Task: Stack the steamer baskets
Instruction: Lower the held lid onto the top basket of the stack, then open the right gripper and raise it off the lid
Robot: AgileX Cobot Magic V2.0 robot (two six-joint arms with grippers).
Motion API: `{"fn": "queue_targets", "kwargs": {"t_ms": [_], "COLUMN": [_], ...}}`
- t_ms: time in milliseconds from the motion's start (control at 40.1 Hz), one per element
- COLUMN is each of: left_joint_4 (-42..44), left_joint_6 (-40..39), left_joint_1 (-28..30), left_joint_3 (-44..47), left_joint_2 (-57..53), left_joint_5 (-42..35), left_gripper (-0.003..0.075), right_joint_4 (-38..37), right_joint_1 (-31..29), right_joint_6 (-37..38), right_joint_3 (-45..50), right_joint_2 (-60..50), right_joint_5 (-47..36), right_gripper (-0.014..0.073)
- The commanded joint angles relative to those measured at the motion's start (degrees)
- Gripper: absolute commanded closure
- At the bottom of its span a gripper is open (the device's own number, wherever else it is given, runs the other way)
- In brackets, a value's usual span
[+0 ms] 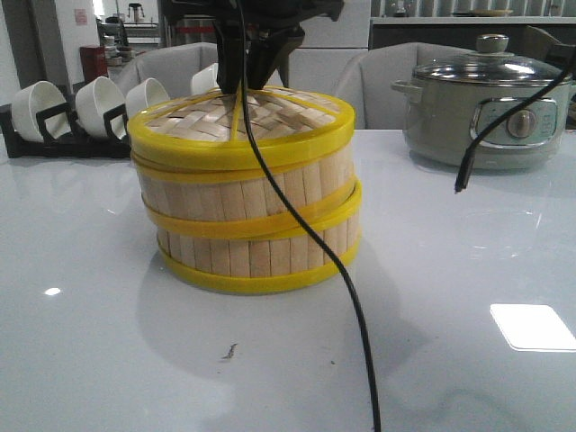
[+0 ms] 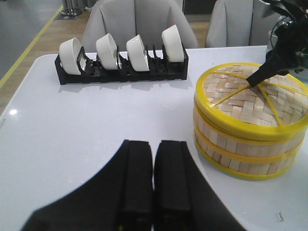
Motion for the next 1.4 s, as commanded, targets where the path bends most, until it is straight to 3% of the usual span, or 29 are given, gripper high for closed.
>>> {"fn": "queue_targets", "kwargs": {"t_ms": [0,150,224,424,474,973,1372], "left_joint_4": [0.07,0.07,0.07,0.07,0.07,0.07,0.07], "left_joint_6": [-0.31,-0.31,-0.31,-0.31,-0.31,-0.31,-0.31], "left_joint_1": [0.11,0.11,0.11,0.11,0.11,0.11,0.11], "left_joint_3": [-1.49,-1.49,-1.49,-1.49,-1.49,-1.49,-1.49], "left_joint_2": [0.66,0.66,0.66,0.66,0.66,0.66,0.66], "left_joint_5": [-4.91,-4.91,-4.91,-4.91,-4.91,-4.91,-4.91], "left_gripper": [0.0636,0.0636,0.0636,0.0636,0.0636,0.0636,0.0636], "right_joint_4": [-0.10,-0.10,-0.10,-0.10,-0.10,-1.45,-1.96], "right_joint_1": [0.00,0.00,0.00,0.00,0.00,-0.48,-10.57], "right_joint_6": [-0.46,-0.46,-0.46,-0.46,-0.46,-0.46,-0.46], "right_joint_3": [-2.19,-2.19,-2.19,-2.19,-2.19,-2.19,2.15], "right_joint_2": [-3.81,-3.81,-3.81,-3.81,-3.81,-5.36,-16.55], "right_joint_5": [-3.80,-3.74,-3.74,-3.79,-3.81,-8.03,-9.11], "right_gripper": [0.0566,0.0561,0.0519,0.0241,0.0207,0.0209,0.0209]}}
